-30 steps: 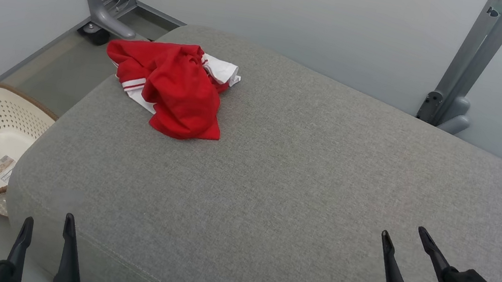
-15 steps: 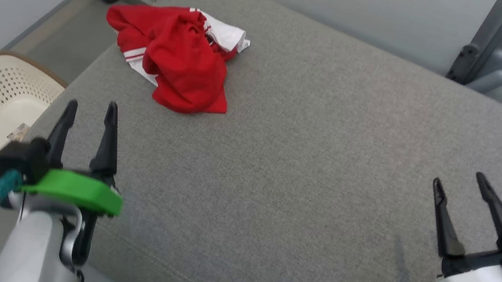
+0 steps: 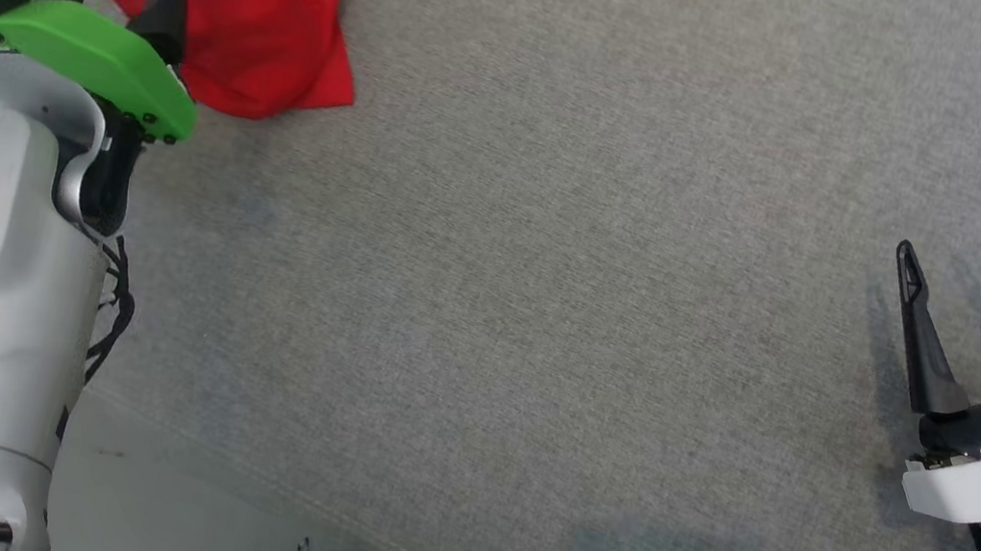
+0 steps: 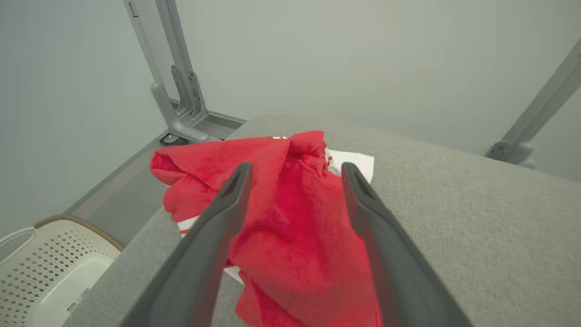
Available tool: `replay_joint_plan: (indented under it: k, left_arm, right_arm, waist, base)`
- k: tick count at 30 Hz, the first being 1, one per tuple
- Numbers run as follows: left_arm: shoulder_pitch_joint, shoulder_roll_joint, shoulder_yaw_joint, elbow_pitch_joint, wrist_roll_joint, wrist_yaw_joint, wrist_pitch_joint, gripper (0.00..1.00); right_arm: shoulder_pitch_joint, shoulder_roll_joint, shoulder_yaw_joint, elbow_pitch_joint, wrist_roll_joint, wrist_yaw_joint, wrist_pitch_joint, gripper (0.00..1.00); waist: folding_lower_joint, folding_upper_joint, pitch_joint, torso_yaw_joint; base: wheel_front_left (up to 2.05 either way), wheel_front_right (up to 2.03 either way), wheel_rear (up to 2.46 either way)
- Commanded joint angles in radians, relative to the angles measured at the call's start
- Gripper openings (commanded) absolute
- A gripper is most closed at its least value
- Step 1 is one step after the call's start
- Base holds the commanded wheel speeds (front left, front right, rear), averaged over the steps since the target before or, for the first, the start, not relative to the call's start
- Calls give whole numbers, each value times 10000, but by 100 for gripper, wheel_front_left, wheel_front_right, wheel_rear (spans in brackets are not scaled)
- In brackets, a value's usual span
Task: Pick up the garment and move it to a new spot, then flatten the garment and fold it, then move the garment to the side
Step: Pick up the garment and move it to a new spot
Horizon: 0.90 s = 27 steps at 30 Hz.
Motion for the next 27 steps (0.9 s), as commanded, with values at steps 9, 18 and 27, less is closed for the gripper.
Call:
replay_joint_plan:
  k: [9,18,27]
  left_arm:
    - [-1617,543,160,3082,-862,22,-6,100]
    - [-1427,286,70,4713,-1022,0,-624,10]
    - [-1298,488,-705,3901,-1291,-40,-1201,0]
  right_arm:
    - [-58,-363,-15,-394,186,-7,-14,100]
    - [219,-202,-312,-432,264,-9,0,100]
    - [-29,281,-133,-267,335,-6,-8,100]
  waist:
    - [-2,0,2201,-1701]
    - [-2,0,1956,-1873]
    - [-2,0,1044,-1887]
  base:
    - [0,0,0]
    - [0,0,0]
    - [0,0,0]
